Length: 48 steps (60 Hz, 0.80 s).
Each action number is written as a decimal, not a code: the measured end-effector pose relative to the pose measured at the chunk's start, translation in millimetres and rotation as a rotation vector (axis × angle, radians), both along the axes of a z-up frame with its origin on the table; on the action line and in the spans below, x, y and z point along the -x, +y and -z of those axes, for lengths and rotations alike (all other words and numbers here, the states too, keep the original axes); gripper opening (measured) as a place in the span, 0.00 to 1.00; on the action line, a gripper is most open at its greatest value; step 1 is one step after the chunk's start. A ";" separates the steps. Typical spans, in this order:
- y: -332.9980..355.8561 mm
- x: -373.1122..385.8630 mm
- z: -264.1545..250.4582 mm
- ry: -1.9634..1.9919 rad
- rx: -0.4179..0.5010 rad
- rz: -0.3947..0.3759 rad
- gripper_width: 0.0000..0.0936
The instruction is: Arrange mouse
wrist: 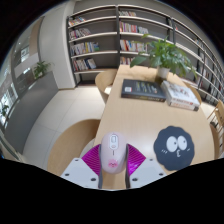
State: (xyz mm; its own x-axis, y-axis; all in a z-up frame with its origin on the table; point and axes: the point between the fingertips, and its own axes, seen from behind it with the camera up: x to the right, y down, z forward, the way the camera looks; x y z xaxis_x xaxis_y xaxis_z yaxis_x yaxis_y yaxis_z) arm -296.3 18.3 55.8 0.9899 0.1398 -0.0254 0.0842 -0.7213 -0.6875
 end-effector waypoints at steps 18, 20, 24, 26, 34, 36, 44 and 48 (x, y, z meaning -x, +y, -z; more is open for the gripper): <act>91.8 -129.1 -227.3 -0.034 -0.387 0.054 0.33; 95.1 -149.3 -227.9 -0.031 -0.392 0.066 0.33; 91.0 -187.2 -205.7 -0.025 -0.367 0.098 0.33; 92.6 -205.7 -191.8 -0.032 -0.337 0.106 0.33; 73.6 -250.5 -78.2 -0.037 -0.151 0.128 0.33; 72.2 -256.5 -53.0 -0.035 -0.102 0.130 0.33; 51.6 -262.0 33.1 -0.014 0.025 0.135 0.33; 43.5 -261.7 58.2 -0.010 0.070 0.127 0.35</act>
